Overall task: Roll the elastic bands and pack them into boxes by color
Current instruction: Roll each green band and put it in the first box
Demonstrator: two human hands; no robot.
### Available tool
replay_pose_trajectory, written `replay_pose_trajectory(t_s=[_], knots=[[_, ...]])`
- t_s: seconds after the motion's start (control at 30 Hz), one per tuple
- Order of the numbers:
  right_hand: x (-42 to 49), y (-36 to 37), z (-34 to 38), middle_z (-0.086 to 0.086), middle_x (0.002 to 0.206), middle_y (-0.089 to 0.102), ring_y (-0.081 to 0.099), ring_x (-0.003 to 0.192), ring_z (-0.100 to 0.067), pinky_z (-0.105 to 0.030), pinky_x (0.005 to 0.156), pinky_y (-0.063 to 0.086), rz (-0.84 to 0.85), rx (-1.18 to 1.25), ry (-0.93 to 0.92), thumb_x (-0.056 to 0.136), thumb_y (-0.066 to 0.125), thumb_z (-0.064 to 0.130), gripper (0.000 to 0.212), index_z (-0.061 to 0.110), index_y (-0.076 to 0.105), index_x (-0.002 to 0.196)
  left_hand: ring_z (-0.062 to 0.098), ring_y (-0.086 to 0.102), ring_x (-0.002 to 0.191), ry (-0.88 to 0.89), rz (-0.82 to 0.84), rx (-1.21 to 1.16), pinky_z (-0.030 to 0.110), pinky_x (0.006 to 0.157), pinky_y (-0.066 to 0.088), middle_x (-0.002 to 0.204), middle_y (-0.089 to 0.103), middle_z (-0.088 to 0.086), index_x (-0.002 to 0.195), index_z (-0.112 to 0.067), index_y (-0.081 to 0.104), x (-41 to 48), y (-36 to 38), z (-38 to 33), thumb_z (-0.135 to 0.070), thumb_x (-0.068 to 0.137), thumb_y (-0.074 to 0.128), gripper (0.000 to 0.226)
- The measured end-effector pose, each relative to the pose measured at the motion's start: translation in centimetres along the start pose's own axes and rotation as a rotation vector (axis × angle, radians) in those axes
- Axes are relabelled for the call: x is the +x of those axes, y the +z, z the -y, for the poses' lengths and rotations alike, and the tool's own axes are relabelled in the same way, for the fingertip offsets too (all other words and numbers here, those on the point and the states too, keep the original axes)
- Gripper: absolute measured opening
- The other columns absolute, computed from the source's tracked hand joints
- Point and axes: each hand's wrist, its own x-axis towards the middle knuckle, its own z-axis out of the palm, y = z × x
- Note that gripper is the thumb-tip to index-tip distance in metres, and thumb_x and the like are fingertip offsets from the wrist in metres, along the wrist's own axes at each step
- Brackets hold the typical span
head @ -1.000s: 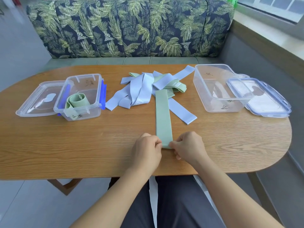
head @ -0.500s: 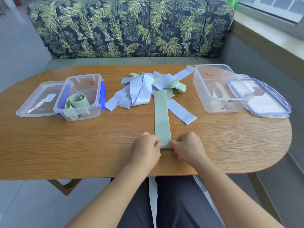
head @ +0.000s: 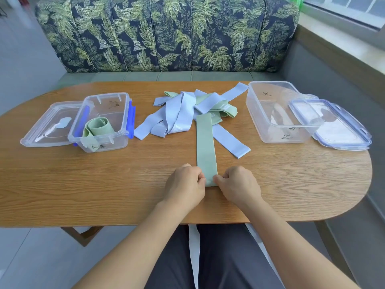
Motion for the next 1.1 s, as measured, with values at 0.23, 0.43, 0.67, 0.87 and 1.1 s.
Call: replay_pose_trajectory(t_s=[0.23,0.43,0.67,0.87,1.1], knots=[[-2.1,0.9,-0.6,0.006,0.085,0.062,0.057,0.084,-0.019,-0.026,0.06,0.035,-0.269,-0.065,-0.482,0.086,0.064,0.014,0.009,0.017,0.073,0.085,0.014,0.062,0.076,-0.037,0.091,-0.02,0.031,0.068,0.054,0.084,0.066,-0.007,0.078,-0.02,0.069,1.2,-0.5,0.1,-0.023,0.089,0.062,0.014],[-1.2,1.3,-1.0,0.001,0.098,0.064,0.056,0.099,-0.021,-0.027,0.069,0.042,-0.146,-0.058,-0.565,0.084,0.063,0.007,0.021,0.014,0.077,0.097,0.011,0.064,0.078,-0.046,0.172,-0.114,0.03,0.075,0.055,0.079,0.068,-0.009,0.071,-0.024,0.067,2.1,-0.8,0.9,-0.025,0.087,0.067,0.016],[-0.2,1.2,-1.5,-0.001,0.086,0.062,0.058,0.083,-0.025,-0.032,0.063,0.048,-0.14,-0.06,-0.688,0.086,0.058,0.005,0.019,0.013,0.075,0.087,0.01,0.051,0.114,0.349,0.167,-0.136,0.037,0.102,0.038,0.113,0.068,-0.011,0.109,-0.02,0.072,3.0,0.2,1.9,-0.023,0.095,0.044,0.031],[0.0,0.7,-1.6,0.002,0.087,0.063,0.059,0.083,-0.022,-0.025,0.065,0.043,-0.101,-0.033,-0.71,0.085,0.063,0.003,0.016,0.013,0.075,0.085,0.005,0.038,0.128,0.379,0.222,0.059,0.024,0.098,0.023,0.136,0.053,-0.014,0.129,-0.026,0.061,4.9,-0.4,3.1,-0.027,0.081,0.025,0.06],[0.8,0.2,-1.2,0.002,0.1,0.062,0.057,0.096,-0.018,-0.024,0.072,0.042,-0.047,-0.077,-0.712,0.095,0.055,0.012,0.02,0.014,0.074,0.1,0.012,0.047,0.116,0.384,0.158,-0.036,0.023,0.098,0.031,0.125,0.059,-0.007,0.12,-0.018,0.068,6.0,0.6,3.9,-0.017,0.084,0.033,0.05]])
